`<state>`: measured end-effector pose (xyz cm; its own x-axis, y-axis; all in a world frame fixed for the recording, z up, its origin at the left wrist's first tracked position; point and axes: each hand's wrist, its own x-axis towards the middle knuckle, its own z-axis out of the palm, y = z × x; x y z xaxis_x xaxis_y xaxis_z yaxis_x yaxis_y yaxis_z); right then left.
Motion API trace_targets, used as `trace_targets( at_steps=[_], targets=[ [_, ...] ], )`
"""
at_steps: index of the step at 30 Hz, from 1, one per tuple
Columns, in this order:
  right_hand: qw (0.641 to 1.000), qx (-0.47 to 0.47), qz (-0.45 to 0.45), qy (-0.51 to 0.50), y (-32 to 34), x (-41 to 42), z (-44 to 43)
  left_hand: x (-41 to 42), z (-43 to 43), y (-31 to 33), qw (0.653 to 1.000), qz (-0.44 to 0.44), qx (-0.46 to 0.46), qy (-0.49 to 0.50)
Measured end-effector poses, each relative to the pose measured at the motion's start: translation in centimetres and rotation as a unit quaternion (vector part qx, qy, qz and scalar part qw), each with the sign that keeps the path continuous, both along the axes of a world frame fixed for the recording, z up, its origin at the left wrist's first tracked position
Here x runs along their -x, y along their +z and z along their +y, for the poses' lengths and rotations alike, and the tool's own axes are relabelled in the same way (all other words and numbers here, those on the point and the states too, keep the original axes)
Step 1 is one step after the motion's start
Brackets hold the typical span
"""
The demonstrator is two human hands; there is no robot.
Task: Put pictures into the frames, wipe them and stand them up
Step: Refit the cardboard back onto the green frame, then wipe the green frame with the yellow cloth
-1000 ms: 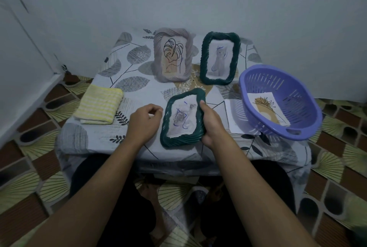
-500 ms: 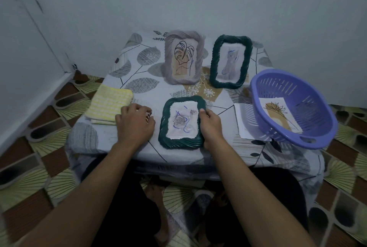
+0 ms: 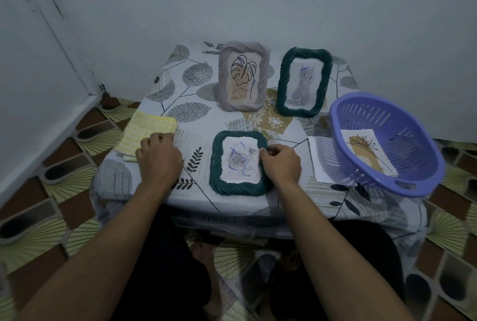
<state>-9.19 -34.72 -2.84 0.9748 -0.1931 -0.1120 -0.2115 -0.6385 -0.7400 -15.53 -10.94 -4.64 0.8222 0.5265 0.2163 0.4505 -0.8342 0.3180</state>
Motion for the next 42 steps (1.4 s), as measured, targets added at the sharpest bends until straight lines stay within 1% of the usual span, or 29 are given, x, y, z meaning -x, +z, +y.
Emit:
trace_targets(
  at_steps=[5,8,11,14,16,18,20,22,23,25,27,29,31,32,34,35,36,38,40,42],
  targets=[
    [1.0,-0.008,-0.01,-0.006,-0.3,-0.1,0.1,-0.1,0.3,0.1,1.0,-0.017,0.024,0.004],
    [1.0,0.007,-0.019,0.001,-0.2,0.1,0.4,-0.1,0.8,0.3,0.998,-0.038,0.04,0.002],
    [0.998,0.031,-0.037,0.033,0.5,0.7,1.2,-0.1,1.2,0.5,0.997,-0.068,0.043,-0.012],
    [0.992,0.039,-0.072,0.093,1.4,1.6,2.8,-0.1,1.1,1.2,0.99,-0.115,0.081,-0.016],
    [0.984,0.004,-0.104,0.144,1.7,2.3,4.0,0.2,0.5,1.8,0.98,-0.16,0.116,-0.02],
    [0.97,-0.071,-0.108,0.207,2.1,2.8,5.0,0.6,-0.2,2.8,0.965,-0.213,0.15,-0.017],
    [0.948,-0.105,-0.087,0.289,2.4,3.3,5.9,0.8,-1.0,4.2,0.942,-0.26,0.212,0.002],
    [0.927,-0.085,-0.075,0.358,2.5,3.7,6.9,0.9,-1.3,5.3,0.905,-0.299,0.301,0.019],
    [0.92,-0.083,-0.072,0.375,2.5,3.9,7.4,0.8,-1.3,5.7,0.884,-0.311,0.348,0.021],
    [0.918,-0.103,-0.086,0.373,2.5,4.2,8.2,0.8,-1.1,6.3,0.834,-0.322,0.447,0.022],
    [0.924,-0.125,-0.14,0.333,2.4,4.3,8.6,0.8,-0.8,6.8,0.781,-0.335,0.527,0.007],
    [0.93,-0.148,-0.176,0.288,2.6,4.2,8.5,0.9,-1.0,7.6,0.75,-0.353,0.559,-0.016],
    [0.929,-0.189,-0.157,0.276,3.0,3.9,8.3,1.4,-1.4,8.3,0.724,-0.357,0.588,-0.052],
    [0.927,-0.205,-0.142,0.279,3.3,3.9,8.2,1.7,-1.6,8.5,0.715,-0.344,0.603,-0.077],
    [0.919,-0.242,-0.113,0.289,4.1,4.2,8.2,2.5,-1.4,8.3,0.711,-0.29,0.624,-0.145],
    [0.912,-0.275,-0.097,0.29,4.6,4.3,8.1,3.1,-1.2,8.1,0.713,-0.258,0.626,-0.183],
    [0.903,-0.311,-0.08,0.285,5.0,4.3,8.0,3.6,-1.0,7.8,0.721,-0.228,0.616,-0.221],
    [0.894,-0.358,-0.06,0.263,5.6,4.4,7.9,4.3,-0.9,7.3,0.755,-0.195,0.565,-0.27],
    [0.901,-0.362,-0.062,0.232,5.8,4.3,7.9,4.5,-1.2,7.2,0.791,-0.214,0.513,-0.256],
    [0.909,-0.364,-0.06,0.194,5.9,4.0,7.8,4.3,-1.1,7.3,0.811,-0.259,0.482,-0.206]
  ],
)
